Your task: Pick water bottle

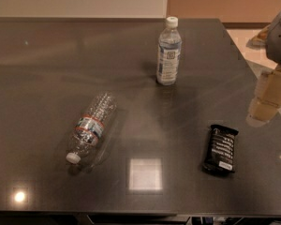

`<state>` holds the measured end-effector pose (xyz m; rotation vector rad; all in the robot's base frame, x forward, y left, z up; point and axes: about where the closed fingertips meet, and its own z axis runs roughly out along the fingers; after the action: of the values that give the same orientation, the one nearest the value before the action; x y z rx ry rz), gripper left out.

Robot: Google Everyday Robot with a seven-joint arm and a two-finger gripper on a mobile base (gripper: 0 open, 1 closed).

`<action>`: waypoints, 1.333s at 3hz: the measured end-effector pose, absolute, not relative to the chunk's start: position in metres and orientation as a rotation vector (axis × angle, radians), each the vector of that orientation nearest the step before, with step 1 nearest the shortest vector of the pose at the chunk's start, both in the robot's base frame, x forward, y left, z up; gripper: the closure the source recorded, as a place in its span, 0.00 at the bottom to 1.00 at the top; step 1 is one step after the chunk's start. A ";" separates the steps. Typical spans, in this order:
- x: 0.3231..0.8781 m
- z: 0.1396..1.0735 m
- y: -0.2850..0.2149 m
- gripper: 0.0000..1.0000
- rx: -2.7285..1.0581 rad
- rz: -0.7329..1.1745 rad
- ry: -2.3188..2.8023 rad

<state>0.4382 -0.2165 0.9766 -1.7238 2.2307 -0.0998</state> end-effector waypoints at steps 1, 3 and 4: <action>0.438 0.977 -0.216 0.00 -1.724 -0.100 2.230; 0.456 0.984 -0.191 0.00 -1.798 -0.049 2.118; 0.478 0.991 -0.152 0.00 -1.911 0.009 1.963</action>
Offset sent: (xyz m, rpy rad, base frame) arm 0.0051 0.0073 0.0004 0.0083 0.0045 0.0356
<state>0.4781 -0.1518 0.9906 -1.9106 1.9626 0.0088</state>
